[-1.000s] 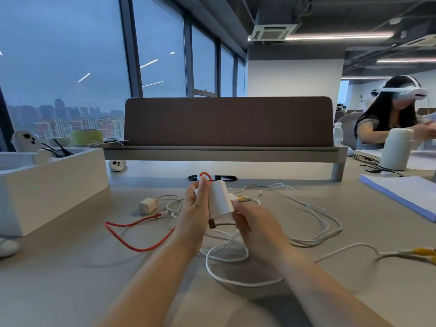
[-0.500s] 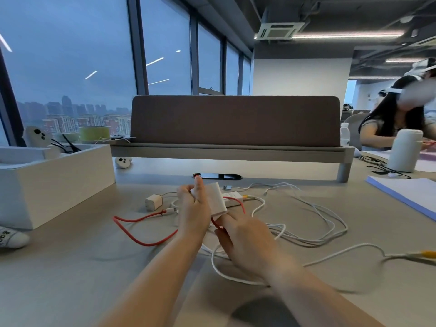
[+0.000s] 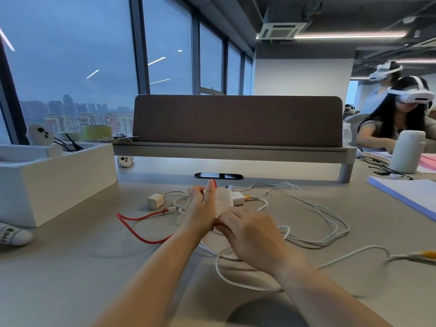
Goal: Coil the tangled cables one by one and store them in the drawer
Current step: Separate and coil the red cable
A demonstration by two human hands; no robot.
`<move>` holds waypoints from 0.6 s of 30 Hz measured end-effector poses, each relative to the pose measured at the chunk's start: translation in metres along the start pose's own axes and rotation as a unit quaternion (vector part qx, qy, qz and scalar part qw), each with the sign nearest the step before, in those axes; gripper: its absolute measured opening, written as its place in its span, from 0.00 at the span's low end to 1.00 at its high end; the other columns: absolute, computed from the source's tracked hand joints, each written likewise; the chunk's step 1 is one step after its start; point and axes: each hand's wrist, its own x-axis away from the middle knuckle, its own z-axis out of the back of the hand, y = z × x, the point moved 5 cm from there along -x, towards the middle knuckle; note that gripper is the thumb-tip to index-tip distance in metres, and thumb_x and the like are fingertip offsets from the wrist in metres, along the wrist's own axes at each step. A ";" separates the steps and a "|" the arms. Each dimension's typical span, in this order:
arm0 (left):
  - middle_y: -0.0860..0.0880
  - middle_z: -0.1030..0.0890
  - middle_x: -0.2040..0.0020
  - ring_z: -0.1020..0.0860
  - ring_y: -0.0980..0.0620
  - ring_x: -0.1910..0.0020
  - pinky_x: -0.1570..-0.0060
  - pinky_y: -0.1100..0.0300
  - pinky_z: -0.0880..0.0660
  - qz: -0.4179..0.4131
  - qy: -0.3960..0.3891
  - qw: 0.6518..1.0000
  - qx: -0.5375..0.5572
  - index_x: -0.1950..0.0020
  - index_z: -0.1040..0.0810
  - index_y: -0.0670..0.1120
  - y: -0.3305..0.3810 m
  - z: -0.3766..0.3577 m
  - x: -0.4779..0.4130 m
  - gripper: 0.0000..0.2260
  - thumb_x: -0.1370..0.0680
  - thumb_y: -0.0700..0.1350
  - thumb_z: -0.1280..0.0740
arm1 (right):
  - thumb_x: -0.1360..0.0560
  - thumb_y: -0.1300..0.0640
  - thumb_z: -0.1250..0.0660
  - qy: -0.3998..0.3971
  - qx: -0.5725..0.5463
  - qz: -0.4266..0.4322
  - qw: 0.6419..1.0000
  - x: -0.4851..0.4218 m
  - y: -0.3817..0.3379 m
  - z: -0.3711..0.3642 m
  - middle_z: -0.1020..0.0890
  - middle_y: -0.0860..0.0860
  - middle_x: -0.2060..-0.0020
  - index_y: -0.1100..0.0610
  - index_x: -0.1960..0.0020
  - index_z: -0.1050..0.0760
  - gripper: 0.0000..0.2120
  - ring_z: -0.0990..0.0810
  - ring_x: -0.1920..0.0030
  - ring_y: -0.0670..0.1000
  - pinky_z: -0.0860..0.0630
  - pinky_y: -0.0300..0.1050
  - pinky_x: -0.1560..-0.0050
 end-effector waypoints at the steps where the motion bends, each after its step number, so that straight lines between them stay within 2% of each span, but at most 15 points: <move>1: 0.44 0.27 0.50 0.26 0.50 0.53 0.56 0.56 0.27 -0.002 -0.008 1.000 -0.014 0.43 0.35 0.44 0.001 0.000 0.000 0.20 0.20 0.60 0.47 | 0.23 0.50 0.41 0.013 0.000 0.002 1.000 0.000 0.000 0.003 0.19 0.46 0.65 0.52 0.57 0.21 0.12 0.24 0.67 0.46 0.33 0.37 0.70; 4: 0.47 0.27 0.55 0.28 0.52 0.58 0.57 0.56 0.29 -0.040 -0.011 0.997 -0.065 0.49 0.33 0.46 0.005 0.001 0.001 0.15 0.20 0.58 0.45 | 0.26 0.46 0.34 0.052 0.023 -0.005 0.998 0.000 0.002 0.010 0.21 0.44 0.69 0.52 0.61 0.23 0.10 0.27 0.71 0.44 0.39 0.35 0.73; 6: 0.48 0.28 0.58 0.29 0.52 0.61 0.59 0.57 0.30 -0.063 -0.026 0.993 -0.101 0.53 0.33 0.48 0.006 0.000 0.004 0.13 0.20 0.58 0.44 | 0.31 0.43 0.28 0.071 0.029 -0.030 0.997 0.000 0.009 0.016 0.23 0.44 0.71 0.52 0.63 0.25 0.13 0.30 0.73 0.43 0.42 0.34 0.72; 9: 0.49 0.28 0.61 0.30 0.53 0.64 0.62 0.59 0.31 -0.084 -0.068 0.985 -0.138 0.55 0.33 0.49 0.009 -0.004 0.008 0.13 0.20 0.58 0.44 | 0.34 0.37 0.30 0.080 -0.005 -0.071 0.994 0.000 0.022 0.019 0.28 0.40 0.69 0.51 0.63 0.27 0.18 0.36 0.70 0.40 0.45 0.28 0.69; 10: 0.49 0.28 0.62 0.30 0.53 0.65 0.62 0.60 0.31 -0.093 -0.085 0.981 -0.148 0.56 0.33 0.50 0.011 -0.007 0.009 0.12 0.20 0.58 0.43 | 0.33 0.39 0.30 0.078 -0.038 -0.078 0.993 0.001 0.027 0.018 0.30 0.39 0.67 0.51 0.62 0.27 0.16 0.35 0.68 0.39 0.42 0.28 0.68; 12: 0.50 0.27 0.63 0.29 0.55 0.65 0.63 0.63 0.31 -0.105 -0.118 0.973 -0.166 0.56 0.33 0.50 0.013 -0.011 0.012 0.12 0.20 0.57 0.43 | 0.31 0.48 0.27 0.064 -0.136 -0.093 0.984 0.002 0.037 0.015 0.28 0.40 0.63 0.53 0.59 0.24 0.11 0.32 0.65 0.39 0.34 0.31 0.64; 14: 0.51 0.27 0.62 0.29 0.56 0.65 0.65 0.66 0.32 -0.104 -0.142 0.969 -0.176 0.55 0.32 0.50 0.014 -0.013 0.015 0.12 0.20 0.57 0.43 | 0.31 0.56 0.25 0.062 -0.201 -0.111 0.971 0.002 0.046 0.015 0.25 0.43 0.61 0.55 0.57 0.23 0.07 0.28 0.61 0.39 0.32 0.31 0.59; 18: 0.51 0.25 0.59 0.25 0.55 0.62 0.66 0.68 0.30 -0.099 -0.177 0.965 -0.167 0.55 0.31 0.50 0.016 -0.012 0.020 0.12 0.20 0.57 0.44 | 0.30 0.59 0.26 0.094 -0.273 -0.183 0.940 0.006 0.061 0.015 0.21 0.46 0.60 0.56 0.57 0.21 0.05 0.24 0.58 0.44 0.28 0.34 0.57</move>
